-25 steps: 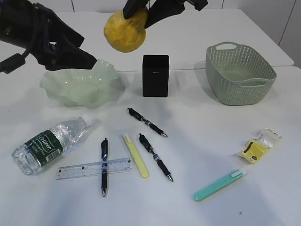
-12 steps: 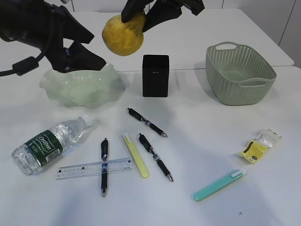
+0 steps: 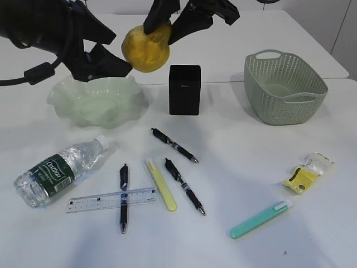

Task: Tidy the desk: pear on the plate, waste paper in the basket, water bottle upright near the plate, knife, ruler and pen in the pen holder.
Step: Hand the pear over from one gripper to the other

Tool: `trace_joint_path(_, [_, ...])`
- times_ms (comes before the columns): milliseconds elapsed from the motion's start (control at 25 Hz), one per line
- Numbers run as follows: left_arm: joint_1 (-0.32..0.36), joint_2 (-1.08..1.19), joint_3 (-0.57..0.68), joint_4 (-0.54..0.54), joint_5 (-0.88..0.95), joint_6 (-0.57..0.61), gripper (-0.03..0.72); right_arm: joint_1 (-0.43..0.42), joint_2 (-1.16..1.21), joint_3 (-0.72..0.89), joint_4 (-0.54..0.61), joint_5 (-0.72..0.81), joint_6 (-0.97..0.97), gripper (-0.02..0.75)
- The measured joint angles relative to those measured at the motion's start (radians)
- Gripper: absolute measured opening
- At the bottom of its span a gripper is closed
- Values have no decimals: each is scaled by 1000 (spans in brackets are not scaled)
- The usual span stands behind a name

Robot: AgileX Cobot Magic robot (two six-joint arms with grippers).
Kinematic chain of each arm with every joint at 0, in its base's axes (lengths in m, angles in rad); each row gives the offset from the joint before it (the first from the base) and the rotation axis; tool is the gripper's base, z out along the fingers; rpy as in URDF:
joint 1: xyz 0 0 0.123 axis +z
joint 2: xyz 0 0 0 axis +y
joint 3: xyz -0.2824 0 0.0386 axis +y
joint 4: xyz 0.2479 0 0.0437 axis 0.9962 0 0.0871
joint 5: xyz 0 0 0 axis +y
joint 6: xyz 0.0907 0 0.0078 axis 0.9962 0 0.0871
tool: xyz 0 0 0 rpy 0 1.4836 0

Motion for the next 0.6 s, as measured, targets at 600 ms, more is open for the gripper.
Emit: trace_joint_path(600, [-64,1,0,-19,-46,0,586,0,16,0,6,-10,0,314])
